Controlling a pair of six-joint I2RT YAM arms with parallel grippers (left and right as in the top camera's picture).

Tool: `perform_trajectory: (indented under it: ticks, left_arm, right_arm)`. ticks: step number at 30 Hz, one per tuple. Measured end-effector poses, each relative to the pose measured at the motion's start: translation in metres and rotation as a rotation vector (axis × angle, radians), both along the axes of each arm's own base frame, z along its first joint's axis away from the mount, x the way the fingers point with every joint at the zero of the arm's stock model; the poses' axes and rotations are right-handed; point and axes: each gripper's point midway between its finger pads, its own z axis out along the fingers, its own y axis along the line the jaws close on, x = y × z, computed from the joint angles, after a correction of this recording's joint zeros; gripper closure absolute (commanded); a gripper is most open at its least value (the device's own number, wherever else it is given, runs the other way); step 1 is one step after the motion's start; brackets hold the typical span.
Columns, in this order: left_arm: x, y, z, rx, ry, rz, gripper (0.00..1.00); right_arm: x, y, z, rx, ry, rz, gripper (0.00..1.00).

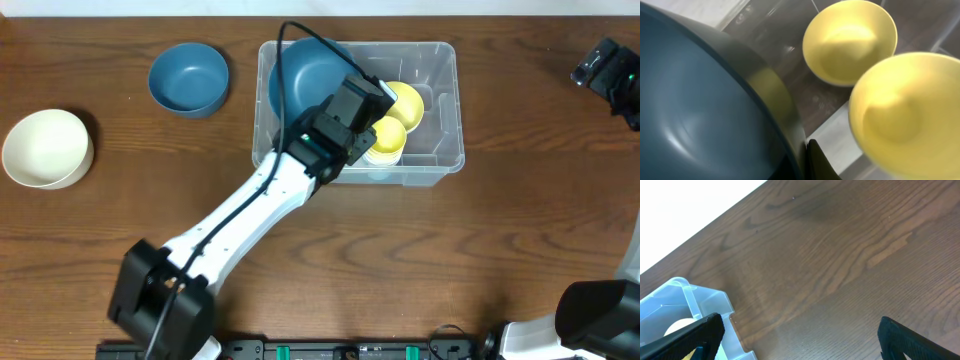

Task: Pack container
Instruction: 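Carry the dark blue bowl into the bin and release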

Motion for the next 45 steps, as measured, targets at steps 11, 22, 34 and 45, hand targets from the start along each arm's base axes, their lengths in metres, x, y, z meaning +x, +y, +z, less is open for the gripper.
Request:
perform_trajectory:
  ticks: [11, 22, 34, 45]
  left_arm:
    - [0.030, 0.004, -0.029, -0.087, 0.021, 0.133, 0.94]
    - [0.044, 0.026, -0.029, -0.227, 0.060, 0.331, 0.94]
    - [0.041, 0.023, -0.032, -0.252, 0.087, 0.341, 0.92]
    - [0.039, 0.021, -0.033, -0.271, 0.104, 0.342, 0.60]
  right_arm:
    - [0.000, 0.000, 0.000, 0.000, 0.000, 0.000, 0.01]
    - [0.000, 0.000, 0.000, 0.000, 0.000, 0.000, 0.01]
    - [0.000, 0.000, 0.000, 0.000, 0.000, 0.000, 0.01]
    - [0.000, 0.000, 0.000, 0.000, 0.000, 0.000, 0.01]
